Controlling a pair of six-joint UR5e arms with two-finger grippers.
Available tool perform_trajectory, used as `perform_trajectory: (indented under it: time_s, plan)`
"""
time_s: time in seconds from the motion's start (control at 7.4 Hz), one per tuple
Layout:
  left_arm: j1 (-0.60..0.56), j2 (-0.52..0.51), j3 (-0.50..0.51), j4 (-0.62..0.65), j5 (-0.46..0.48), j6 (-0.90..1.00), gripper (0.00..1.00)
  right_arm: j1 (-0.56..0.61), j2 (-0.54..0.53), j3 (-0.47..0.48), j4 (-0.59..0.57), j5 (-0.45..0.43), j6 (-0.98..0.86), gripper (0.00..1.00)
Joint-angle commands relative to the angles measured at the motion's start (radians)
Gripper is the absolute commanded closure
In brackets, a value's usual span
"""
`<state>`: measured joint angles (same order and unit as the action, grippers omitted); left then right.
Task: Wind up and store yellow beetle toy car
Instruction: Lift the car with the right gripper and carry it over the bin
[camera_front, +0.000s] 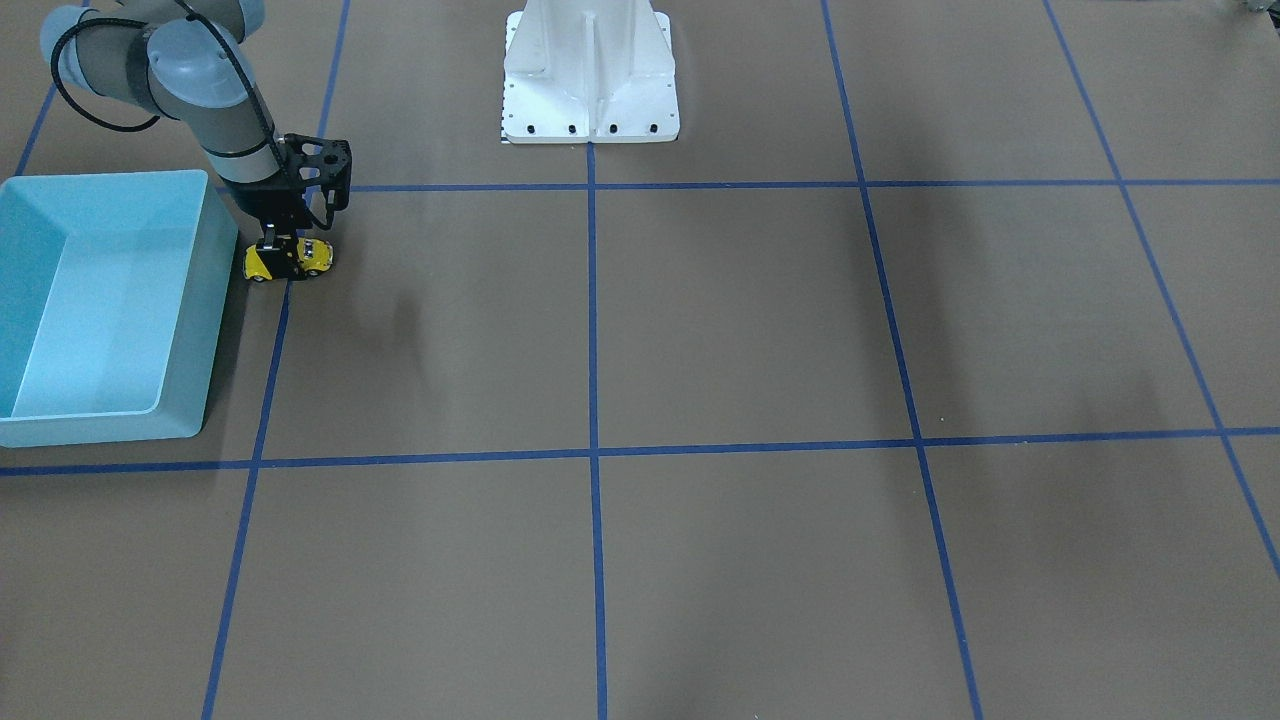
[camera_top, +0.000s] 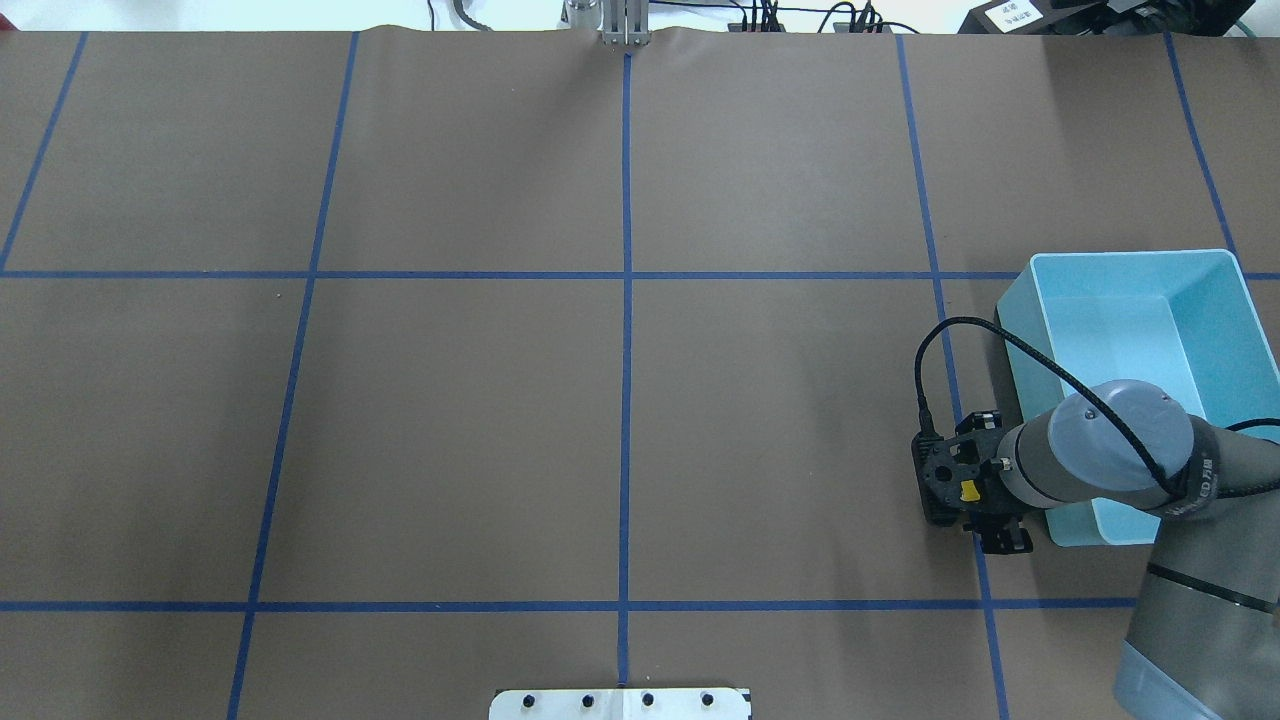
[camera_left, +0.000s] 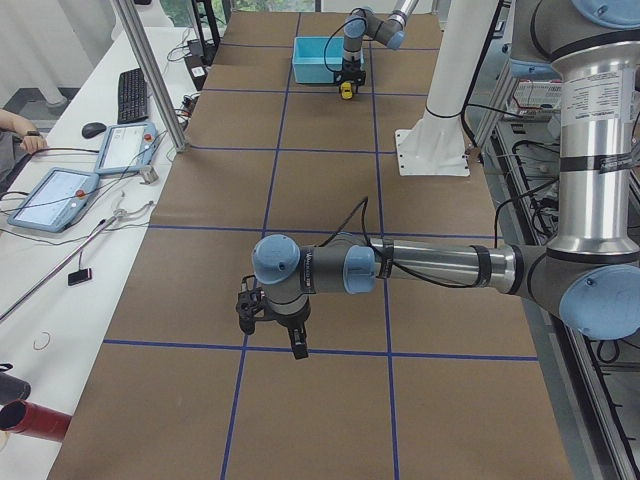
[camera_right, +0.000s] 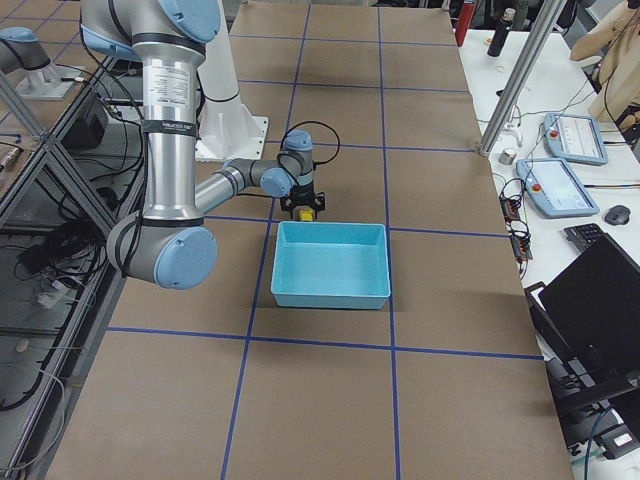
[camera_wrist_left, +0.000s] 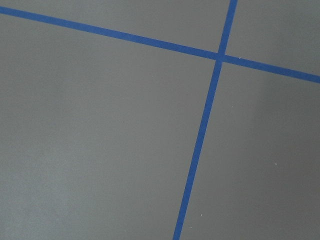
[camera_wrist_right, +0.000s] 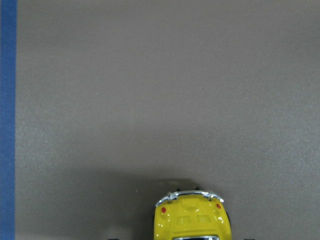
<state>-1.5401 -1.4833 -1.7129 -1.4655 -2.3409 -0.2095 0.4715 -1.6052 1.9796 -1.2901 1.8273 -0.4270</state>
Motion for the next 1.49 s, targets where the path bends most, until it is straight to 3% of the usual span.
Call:
perform_trajectory:
  time_s: [0.0,0.27,0.41,0.54,0.81,1.08,1.35]
  plan:
    - [0.000,0.000,-0.001,0.001,0.000,-0.001,0.00,0.001,-0.002,0.010,-0.009,-0.003,-0.009,1.00]
    - [0.000,0.000,-0.004,0.001,-0.002,-0.001,0.00,0.006,-0.002,0.015,-0.011,-0.003,-0.012,1.00]
    - [0.000,0.001,-0.004,0.001,-0.002,-0.001,0.00,0.022,0.001,0.084,-0.109,-0.002,-0.012,1.00]
    - [0.000,0.003,-0.001,0.001,0.000,-0.001,0.00,0.016,0.026,0.204,-0.311,-0.003,-0.010,1.00]
    - [0.000,0.003,-0.001,0.001,0.000,-0.001,0.00,0.070,0.164,0.335,-0.592,-0.002,-0.012,1.00]
    - [0.000,0.003,-0.001,0.001,0.000,0.001,0.00,0.162,0.136,0.395,-0.665,0.003,-0.094,1.00]
    - [0.000,0.003,-0.001,0.001,0.000,0.001,0.00,0.270,0.044,0.409,-0.658,0.021,-0.299,1.00]
